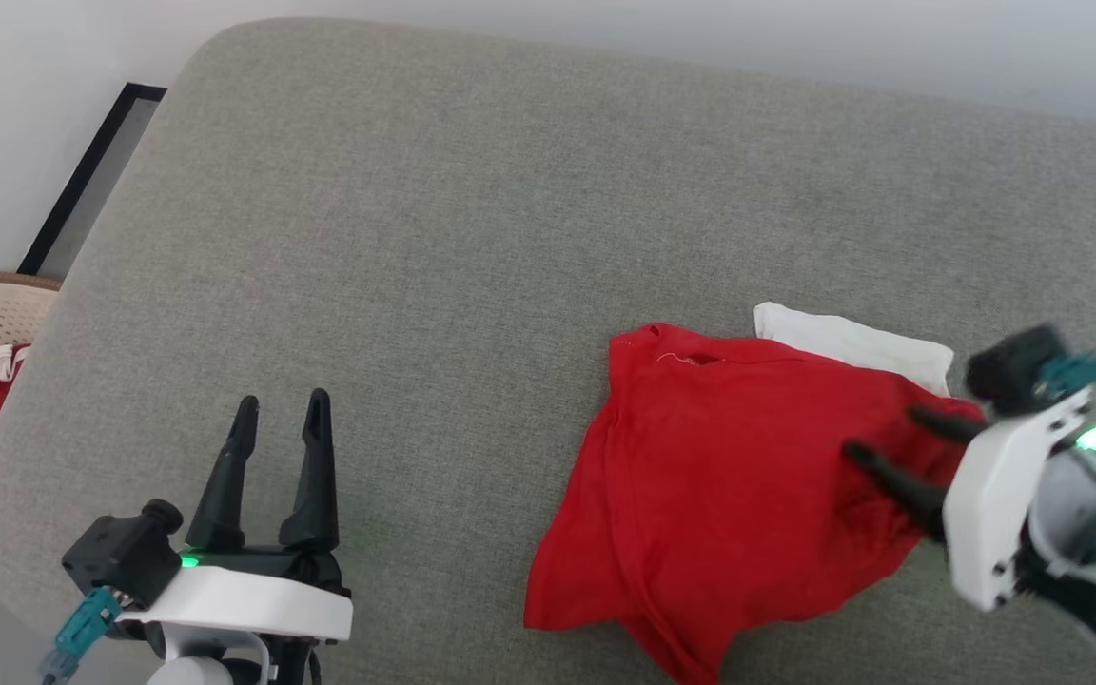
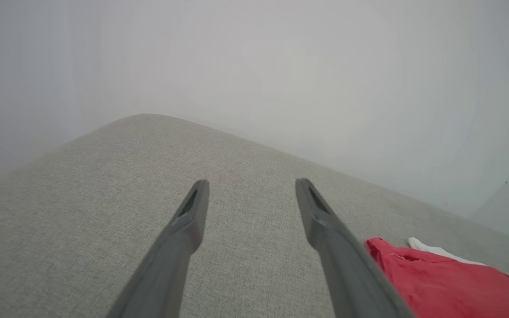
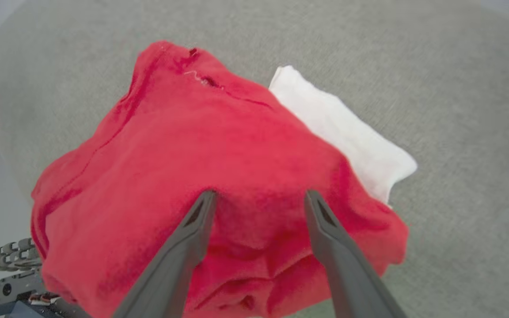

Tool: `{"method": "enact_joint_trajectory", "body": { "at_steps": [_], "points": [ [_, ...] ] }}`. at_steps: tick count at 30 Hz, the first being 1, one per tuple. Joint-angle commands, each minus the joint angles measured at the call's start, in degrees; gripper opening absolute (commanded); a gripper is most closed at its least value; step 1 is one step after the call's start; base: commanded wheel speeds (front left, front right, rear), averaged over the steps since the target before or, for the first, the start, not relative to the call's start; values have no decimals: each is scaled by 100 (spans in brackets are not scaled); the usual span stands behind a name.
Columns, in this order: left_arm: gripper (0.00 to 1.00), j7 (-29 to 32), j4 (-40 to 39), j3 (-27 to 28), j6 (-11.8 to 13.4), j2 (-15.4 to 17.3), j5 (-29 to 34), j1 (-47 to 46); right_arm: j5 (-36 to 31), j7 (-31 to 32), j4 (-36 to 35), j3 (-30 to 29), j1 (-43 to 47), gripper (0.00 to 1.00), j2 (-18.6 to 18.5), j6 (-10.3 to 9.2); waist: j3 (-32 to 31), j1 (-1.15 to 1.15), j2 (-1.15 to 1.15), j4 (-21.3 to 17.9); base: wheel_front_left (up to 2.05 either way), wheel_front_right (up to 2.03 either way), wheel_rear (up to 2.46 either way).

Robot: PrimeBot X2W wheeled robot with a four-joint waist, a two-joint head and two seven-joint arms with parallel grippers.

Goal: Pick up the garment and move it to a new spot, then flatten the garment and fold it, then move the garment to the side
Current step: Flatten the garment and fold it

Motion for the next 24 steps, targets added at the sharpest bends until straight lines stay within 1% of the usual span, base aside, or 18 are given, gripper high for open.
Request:
{"method": "enact_joint_trajectory", "body": {
  "at_steps": [1,5,9,13,21,24],
  "points": [
    [100,-32,11,-1,-33,-25,55,-48,-9,81,-65,-126,-86,100,28,-2,21,0,0,23,0,0,0],
    [100,-32,57,-65,-46,-59,62,-110,-8,250,32,-398,-360,100,-25,-2,72,0,0,116,0,0,0],
    [100,-32,118,-139,-65,-106,81,-157,-14,270,487,-450,-730,100,-101,-1,142,0,0,248,0,0,0],
    [100,-32,148,-194,-76,-159,74,-251,19,246,1049,-273,-1140,100,-259,-2,249,0,0,402,0,0,0],
    [100,-31,152,-281,-78,-241,34,-372,258,318,2186,398,-1746,100,-562,-2,516,0,0,696,0,0,0],
    [100,-31,149,-318,-78,-260,23,-399,271,350,2431,669,-1846,100,-639,-2,575,0,0,753,0,0,0]
  ]
}}
